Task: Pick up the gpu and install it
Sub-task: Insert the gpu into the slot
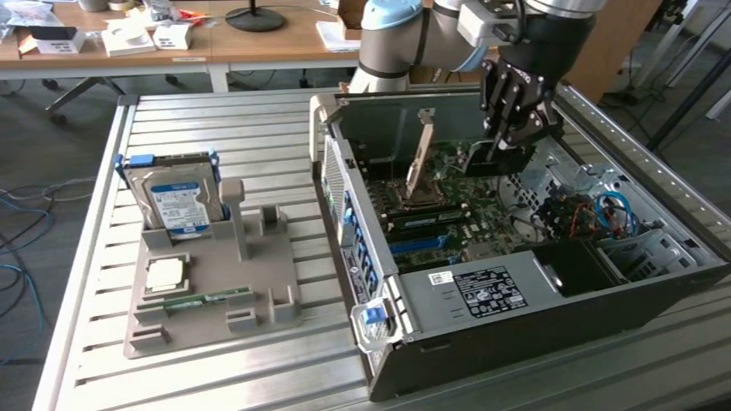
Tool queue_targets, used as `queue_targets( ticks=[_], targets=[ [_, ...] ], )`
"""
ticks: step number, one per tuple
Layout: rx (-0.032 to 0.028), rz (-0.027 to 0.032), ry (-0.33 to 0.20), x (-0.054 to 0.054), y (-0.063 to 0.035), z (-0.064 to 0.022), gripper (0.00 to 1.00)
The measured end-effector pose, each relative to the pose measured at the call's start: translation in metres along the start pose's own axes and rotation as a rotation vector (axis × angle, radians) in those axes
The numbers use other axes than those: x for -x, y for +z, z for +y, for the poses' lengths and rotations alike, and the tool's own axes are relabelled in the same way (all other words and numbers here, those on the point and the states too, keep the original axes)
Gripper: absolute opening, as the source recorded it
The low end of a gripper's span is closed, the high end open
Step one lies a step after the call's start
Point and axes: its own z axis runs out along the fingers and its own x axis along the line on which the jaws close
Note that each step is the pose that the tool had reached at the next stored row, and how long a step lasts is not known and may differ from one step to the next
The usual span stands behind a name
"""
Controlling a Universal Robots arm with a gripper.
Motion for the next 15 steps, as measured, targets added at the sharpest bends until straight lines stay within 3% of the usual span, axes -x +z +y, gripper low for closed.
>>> queue_targets(
  ticks=[7,15],
  targets=[
    [0.0,0.0,-0.002,0.0,0.0127,0.0002,0.26],
    [0.0,-0.0003,-0.003,0.0,0.0202,0.0004,0.26]
  ],
)
